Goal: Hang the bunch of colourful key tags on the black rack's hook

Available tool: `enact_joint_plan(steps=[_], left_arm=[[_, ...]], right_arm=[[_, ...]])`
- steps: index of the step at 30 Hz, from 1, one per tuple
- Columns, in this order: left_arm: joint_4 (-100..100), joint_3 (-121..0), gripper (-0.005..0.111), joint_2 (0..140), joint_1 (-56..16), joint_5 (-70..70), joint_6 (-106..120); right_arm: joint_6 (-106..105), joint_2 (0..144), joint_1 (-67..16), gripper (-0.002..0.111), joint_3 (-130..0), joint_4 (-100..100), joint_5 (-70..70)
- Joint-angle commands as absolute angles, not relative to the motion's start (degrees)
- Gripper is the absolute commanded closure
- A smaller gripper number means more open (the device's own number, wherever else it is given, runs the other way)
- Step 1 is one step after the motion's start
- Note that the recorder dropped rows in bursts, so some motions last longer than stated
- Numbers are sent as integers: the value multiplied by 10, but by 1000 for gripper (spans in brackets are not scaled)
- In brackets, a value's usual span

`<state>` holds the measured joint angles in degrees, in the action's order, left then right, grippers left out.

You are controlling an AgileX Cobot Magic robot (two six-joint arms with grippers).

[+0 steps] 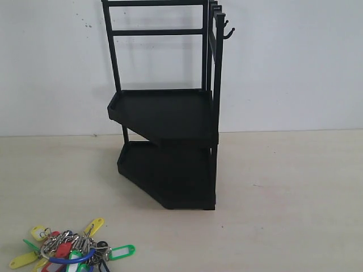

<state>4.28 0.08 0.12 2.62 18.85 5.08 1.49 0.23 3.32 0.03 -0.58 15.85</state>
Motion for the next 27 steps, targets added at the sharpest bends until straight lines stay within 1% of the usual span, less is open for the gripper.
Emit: enact_joint_plan(steps=[1, 9, 11, 13, 16, 21, 24, 27], left_arm=[[47, 0, 102, 0, 28, 180, 45], [47, 0, 102, 0, 28, 180, 45], [47, 0, 102, 0, 28, 180, 45], [47, 0, 102, 0, 28, 180, 45], [47, 0, 102, 0, 28, 180, 45], [47, 0, 102, 0, 28, 180, 45], [47, 0, 102, 0, 28, 180, 45], [47, 0, 102, 0, 28, 180, 45]], right_arm=[[10, 0, 35, 108, 0, -6, 63], [10, 0, 35, 108, 0, -6, -160], [10, 0, 35, 108, 0, -6, -183], [10, 0, 35, 108, 0, -6, -161], [11, 6, 35, 108, -21, -6, -57], [15, 95, 35, 108, -86, -6, 92], [15, 157, 35, 108, -114, -6, 138], [15, 204, 35, 108, -119, -6, 118]])
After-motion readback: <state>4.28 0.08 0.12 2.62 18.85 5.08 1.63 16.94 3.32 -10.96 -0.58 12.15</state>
